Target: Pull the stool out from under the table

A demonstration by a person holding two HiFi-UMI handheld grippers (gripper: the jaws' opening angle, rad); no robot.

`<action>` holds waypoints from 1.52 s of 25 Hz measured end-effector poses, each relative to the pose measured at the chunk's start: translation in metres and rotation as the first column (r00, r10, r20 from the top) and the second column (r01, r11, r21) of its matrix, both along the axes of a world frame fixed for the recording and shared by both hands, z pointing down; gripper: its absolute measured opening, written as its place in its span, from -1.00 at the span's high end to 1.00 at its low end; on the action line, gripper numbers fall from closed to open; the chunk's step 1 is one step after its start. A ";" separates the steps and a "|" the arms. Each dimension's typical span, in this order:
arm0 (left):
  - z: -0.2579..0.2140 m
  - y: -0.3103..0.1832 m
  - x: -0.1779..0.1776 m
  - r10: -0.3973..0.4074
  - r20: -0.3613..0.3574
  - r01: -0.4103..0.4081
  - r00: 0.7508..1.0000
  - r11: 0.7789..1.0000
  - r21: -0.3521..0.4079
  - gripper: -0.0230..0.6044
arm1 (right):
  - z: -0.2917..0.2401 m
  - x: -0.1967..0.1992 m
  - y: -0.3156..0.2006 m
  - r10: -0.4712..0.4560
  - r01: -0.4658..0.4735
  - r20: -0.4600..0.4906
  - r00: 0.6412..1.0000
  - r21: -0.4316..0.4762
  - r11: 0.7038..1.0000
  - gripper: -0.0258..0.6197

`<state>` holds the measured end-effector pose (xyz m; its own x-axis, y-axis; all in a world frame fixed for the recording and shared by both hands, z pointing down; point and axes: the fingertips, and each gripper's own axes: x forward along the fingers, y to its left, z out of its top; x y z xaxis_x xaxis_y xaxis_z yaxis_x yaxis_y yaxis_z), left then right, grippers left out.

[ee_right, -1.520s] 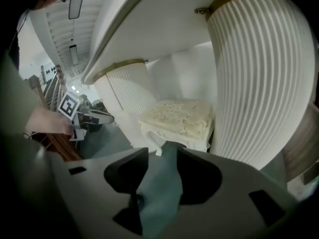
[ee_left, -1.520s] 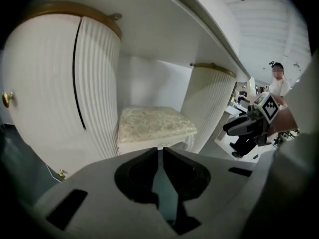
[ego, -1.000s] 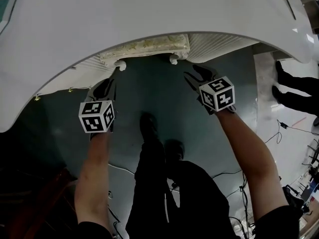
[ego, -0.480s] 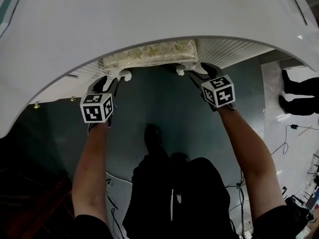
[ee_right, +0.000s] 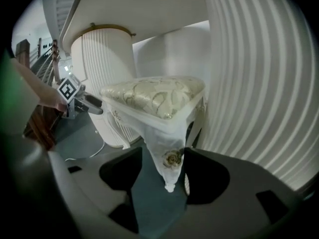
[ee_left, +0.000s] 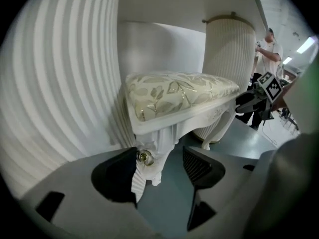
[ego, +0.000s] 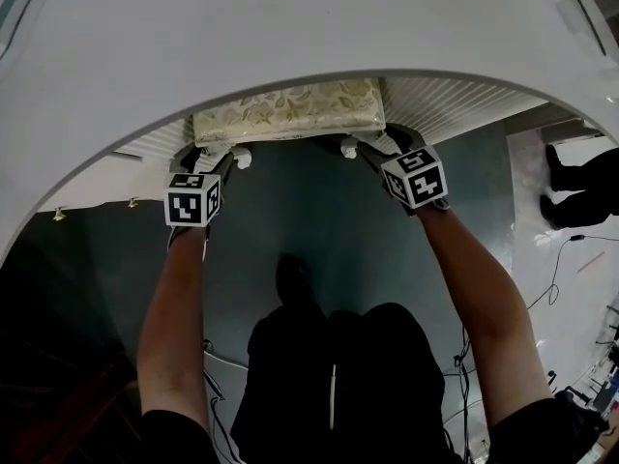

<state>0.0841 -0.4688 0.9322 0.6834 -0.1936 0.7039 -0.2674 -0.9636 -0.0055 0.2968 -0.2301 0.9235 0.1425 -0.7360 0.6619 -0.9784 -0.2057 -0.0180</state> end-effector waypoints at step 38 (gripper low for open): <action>0.002 0.097 -0.053 0.062 0.265 -0.012 0.962 0.982 -0.188 0.00 | 0.002 -0.031 0.060 -0.145 0.154 0.054 0.988 -0.221 0.963 0.12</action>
<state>0.0311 -0.3715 0.9346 0.4684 -0.0223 0.8833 -0.2444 -0.9640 0.1052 0.2659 -0.1696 0.9259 0.0145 -0.5797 0.8147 -0.9979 -0.0599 -0.0249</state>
